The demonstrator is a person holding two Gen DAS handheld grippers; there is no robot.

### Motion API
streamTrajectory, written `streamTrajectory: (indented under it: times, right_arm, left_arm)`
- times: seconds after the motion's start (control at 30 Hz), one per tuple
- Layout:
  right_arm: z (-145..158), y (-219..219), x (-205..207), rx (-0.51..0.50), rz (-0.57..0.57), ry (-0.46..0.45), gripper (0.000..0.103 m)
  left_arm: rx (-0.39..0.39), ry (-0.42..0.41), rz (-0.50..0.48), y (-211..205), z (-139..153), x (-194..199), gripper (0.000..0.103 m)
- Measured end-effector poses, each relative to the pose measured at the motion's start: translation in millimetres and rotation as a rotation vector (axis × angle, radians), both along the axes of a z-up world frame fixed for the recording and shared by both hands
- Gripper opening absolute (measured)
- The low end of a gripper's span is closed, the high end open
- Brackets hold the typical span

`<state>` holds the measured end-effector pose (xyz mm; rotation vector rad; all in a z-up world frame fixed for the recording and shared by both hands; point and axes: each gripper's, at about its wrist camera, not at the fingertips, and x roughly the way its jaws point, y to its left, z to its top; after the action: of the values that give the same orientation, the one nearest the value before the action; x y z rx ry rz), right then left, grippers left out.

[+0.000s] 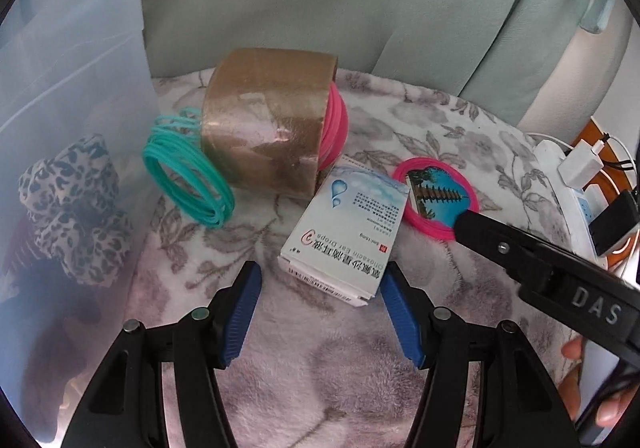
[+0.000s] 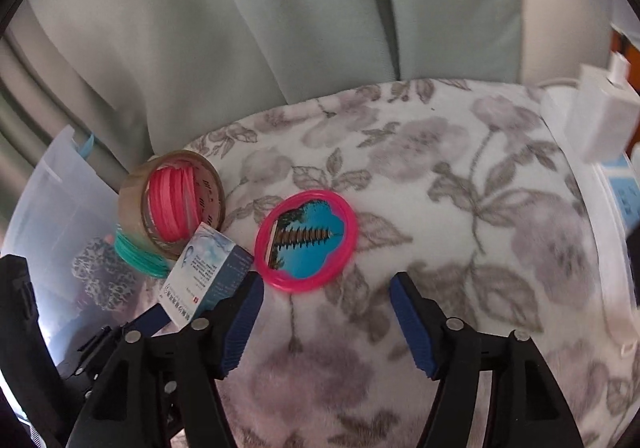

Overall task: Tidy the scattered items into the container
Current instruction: 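Grasp the white ear-drops box with the left tool while the right tool grasps the pink mirror, then carry the ear-drops box with the left tool while the right tool carries the mirror to the bin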

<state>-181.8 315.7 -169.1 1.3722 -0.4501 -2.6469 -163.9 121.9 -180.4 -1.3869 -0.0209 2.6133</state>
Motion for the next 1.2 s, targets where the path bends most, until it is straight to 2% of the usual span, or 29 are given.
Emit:
streamTrajectory:
  times: [0.13,0.33,0.57,0.73,0.87,1.0,1.2]
  right_arm:
    - [-1.0,-10.9,-14.6,0.075,0.101,-0.001,0.081]
    - [-2.8,-26.9,-37.5,0.192,0.227,-0.029,0.084]
    - [-7.4,-46.0,-47.1,0.33,0.242,-0.054,0.085]
    - [-6.8,-45.1,-43.2,0.334,0.196,-0.049,0.083]
    - [-4.1,-41.6,-39.1,0.328,0.165,-0.046,0.075]
    - [-1.9,-34.0,-32.6,0.308,0.138,-0.053,0.075]
    - [2.4,-17.4,-10.0,0.258,0.079,-0.067,0.075]
  left_arm:
    - [-0.011,0.03,-0.039,1.6,-2.9,-2.4,0.063]
    - [-0.035,0.069,-0.063,6.1,-7.9,-6.5,0.066]
    - [-0.024,0.072,-0.062,7.1,-9.2,-11.1,0.066]
    - [-0.021,0.068,-0.066,-6.3,-10.7,-20.3,0.066]
    - [-0.016,0.071,-0.068,-9.8,-9.4,-20.9,0.061]
    - [-0.023,0.075,-0.079,-11.1,-7.3,-20.4,0.054]
    - [-0.014,0.072,-0.082,-17.2,-5.3,-20.3,0.053]
